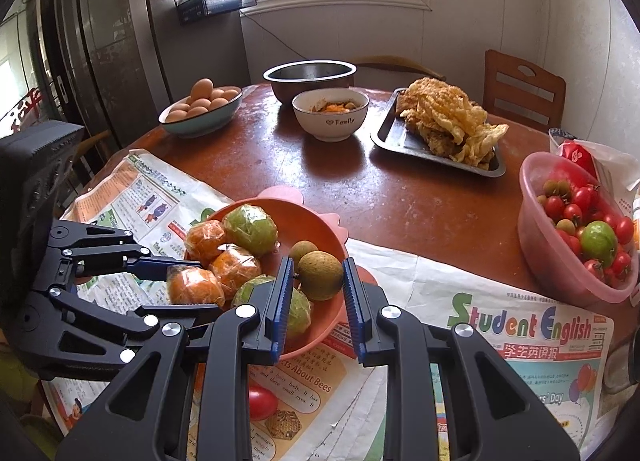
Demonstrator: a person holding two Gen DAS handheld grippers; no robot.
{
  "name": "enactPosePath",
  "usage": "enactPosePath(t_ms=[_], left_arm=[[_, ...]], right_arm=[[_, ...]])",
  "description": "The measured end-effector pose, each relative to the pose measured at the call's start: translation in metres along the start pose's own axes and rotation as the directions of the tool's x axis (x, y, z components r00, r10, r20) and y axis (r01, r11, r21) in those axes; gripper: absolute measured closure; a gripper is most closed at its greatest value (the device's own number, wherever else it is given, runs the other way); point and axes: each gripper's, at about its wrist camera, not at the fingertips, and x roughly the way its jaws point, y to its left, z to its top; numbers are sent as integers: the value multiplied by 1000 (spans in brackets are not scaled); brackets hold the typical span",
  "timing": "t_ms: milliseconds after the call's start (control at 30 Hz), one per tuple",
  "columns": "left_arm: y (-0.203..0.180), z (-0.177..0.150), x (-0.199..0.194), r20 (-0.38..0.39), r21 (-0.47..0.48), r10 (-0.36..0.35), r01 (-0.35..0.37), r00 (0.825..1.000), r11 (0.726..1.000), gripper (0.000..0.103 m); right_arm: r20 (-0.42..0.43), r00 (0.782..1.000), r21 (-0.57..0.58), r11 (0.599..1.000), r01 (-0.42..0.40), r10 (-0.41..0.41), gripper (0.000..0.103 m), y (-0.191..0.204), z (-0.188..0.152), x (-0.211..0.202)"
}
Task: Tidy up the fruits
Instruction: 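Lift and carry the wrapped mandarin and tan fruit over the orange plate, then lower both fruits into the plate and open the right tool, then the left tool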
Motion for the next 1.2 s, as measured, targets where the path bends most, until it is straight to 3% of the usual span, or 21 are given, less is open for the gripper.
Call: enactPosePath(t_ms=[567,700,1200], left_arm=[[7,2,3,5,-9,4,-4,1000,1000,70],[10,3,3,6,-13,9,-9,1000,1000,70],[17,3,3,13,-28,29,-28,1000,999,68]], right_arm=[[-61,998,25,1000,1,1,79,-4,-6,29],[-58,998,28,1000,1,1,71,-4,-6,28],[-43,999,29,1000,5,-4,57,0,-6,19]])
